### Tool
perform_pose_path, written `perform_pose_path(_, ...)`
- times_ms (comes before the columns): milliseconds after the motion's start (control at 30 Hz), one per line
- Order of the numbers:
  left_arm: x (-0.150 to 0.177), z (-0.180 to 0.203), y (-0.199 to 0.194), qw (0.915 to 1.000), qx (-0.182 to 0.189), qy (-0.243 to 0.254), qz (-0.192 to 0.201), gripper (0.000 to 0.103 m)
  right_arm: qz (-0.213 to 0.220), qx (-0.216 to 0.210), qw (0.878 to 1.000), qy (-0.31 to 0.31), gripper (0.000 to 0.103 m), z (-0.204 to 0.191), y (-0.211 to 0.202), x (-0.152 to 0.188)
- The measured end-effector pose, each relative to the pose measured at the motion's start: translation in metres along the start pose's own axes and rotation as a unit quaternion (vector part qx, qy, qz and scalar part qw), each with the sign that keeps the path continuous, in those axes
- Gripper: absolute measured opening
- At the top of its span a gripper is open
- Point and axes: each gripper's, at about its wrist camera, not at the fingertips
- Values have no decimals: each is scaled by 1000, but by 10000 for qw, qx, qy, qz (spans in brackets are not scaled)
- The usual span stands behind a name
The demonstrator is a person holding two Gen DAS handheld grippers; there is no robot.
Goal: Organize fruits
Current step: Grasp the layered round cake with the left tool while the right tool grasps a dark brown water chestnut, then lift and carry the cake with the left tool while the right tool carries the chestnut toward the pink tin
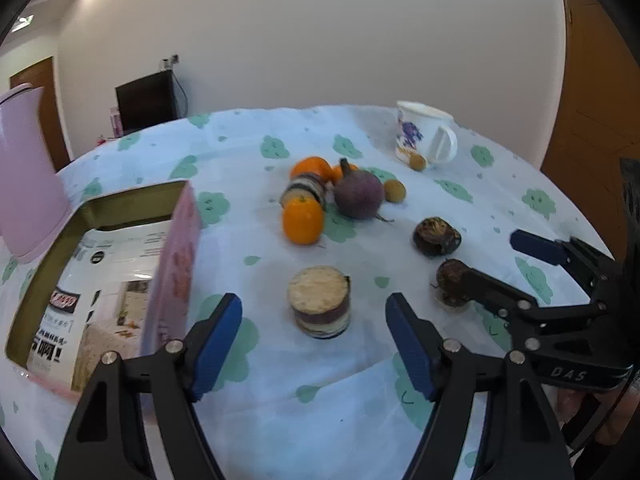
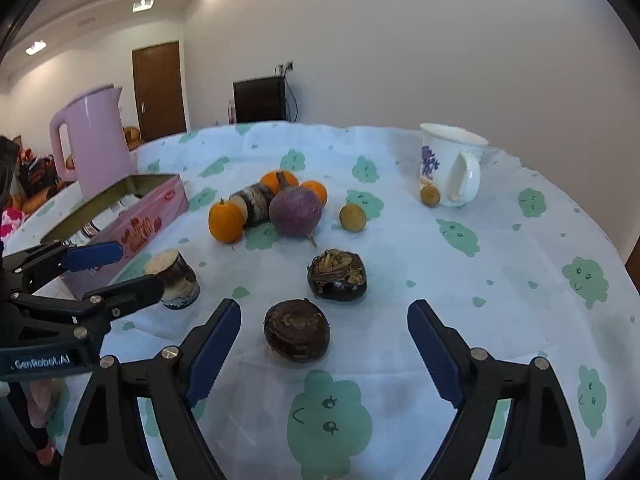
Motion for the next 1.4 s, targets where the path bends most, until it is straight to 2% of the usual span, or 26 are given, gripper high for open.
perform_pose_path(67,-1,4,4,9999,-25,60,-143,70,-106,-168,9998,30,70,0,6,-2)
perform_pose_path(133,-4,4,8,9996,-10,43,-266,58,-210,-154,9997,-45,68,-3,12,-3)
perform_pose_path(267,-7,5,15,9991,19,25,-419,57,-326,-255,9991,-29,68,-3,19,-3)
perform_pose_path(367,-7,5,23,9980,163,-35,-602,56,-462,-358,9983,2,53,-2,25,-3)
perform_pose_path(467,-7,5,32,9973,150,-68,-722,55,-570,-501,9971,7,50,-2,29,-2)
perform_pose_path(567,-8,2,36,9963,210,-163,-814,50,-652,-613,9960,0,49,-3,32,-2)
perform_pose_path(667,-9,-2,38,9956,221,-265,-869,43,-756,-622,9952,-91,41,-7,36,-1)
perform_pose_path(700,-9,-4,38,9955,218,-318,-862,39,-761,-602,9952,-112,41,-7,36,-2)
perform_pose_path(1000,-13,-14,34,9945,301,-462,-890,39,-491,-527,9973,-108,40,-6,27,-1)
perform_pose_path(1400,-14,-12,19,9974,387,-395,-461,39,-63,-602,9981,-62,40,-5,14,-1)
Point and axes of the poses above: each gripper's, at about its wrist camera, not at the fingertips, and y roughly the way its jaws point, z to its right, x to its underside, and after that the axes turned 10 degrees about -y, right-handed
